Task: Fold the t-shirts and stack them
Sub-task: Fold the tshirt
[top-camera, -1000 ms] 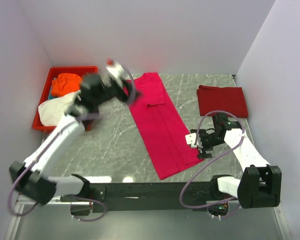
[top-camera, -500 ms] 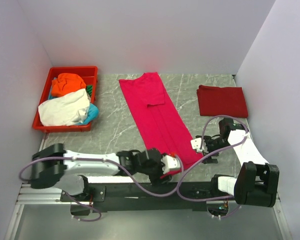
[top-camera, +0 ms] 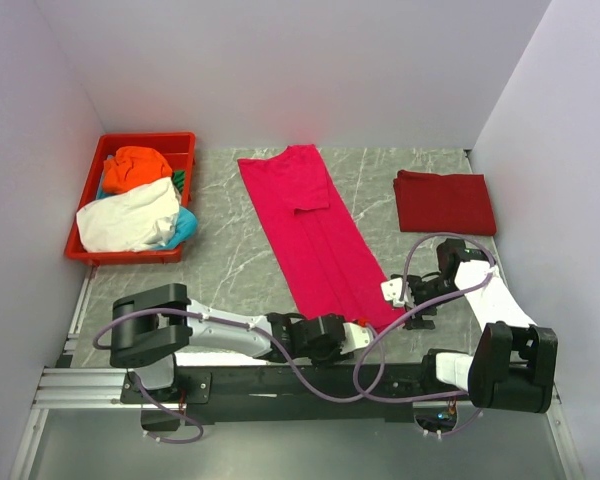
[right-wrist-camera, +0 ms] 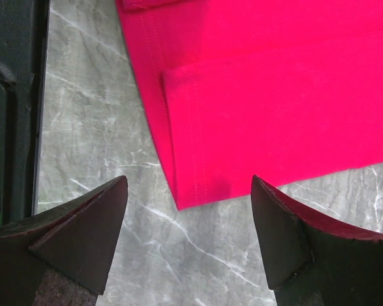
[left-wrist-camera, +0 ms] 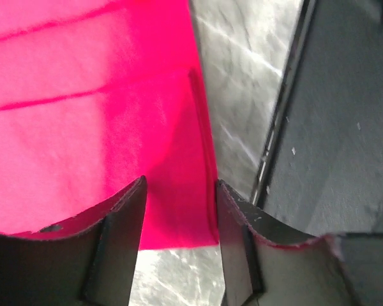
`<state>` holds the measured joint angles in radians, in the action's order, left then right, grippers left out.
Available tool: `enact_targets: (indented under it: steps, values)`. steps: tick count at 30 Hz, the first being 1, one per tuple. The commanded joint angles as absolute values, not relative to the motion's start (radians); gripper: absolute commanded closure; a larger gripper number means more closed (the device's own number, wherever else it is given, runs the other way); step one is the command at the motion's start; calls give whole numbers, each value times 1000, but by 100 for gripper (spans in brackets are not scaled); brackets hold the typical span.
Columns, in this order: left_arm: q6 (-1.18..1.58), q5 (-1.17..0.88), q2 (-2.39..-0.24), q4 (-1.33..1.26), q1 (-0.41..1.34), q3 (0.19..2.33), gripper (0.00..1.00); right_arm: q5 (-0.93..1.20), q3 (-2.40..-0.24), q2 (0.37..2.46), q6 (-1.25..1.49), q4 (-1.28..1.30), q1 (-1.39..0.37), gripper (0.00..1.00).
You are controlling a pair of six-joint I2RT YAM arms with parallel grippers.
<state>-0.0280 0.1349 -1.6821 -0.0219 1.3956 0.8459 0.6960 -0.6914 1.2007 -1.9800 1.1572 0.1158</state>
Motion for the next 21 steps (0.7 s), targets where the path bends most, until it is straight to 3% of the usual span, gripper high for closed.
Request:
enact_targets:
  steps: [1,3,6,9,10,11,17,21]
  values:
    - [-54,190,-1718,-3,1408,899,48,712,-703,1195,-2040,1186,117,16]
    - [-57,190,-1730,-3,1414,897,51,710,-710,1198,-2040,1184,115,17]
    - [-45,187,-1733,32,1416,890,63,692,-701,1197,-2033,1163,98,19]
    - [-25,192,-1710,23,1416,859,76,657,-657,1166,-1982,1079,43,23]
    - [-17,195,-1698,15,1416,848,88,646,-643,1157,-1968,1050,25,24]
    - [-12,196,-1675,9,1416,836,92,632,-612,1148,-1939,989,5,25]
    - [35,183,-1628,-38,1416,779,95,572,-574,1131,-1902,902,-72,36]
    - [44,175,-1635,-51,1416,779,96,528,-540,1117,-1894,861,-125,38]
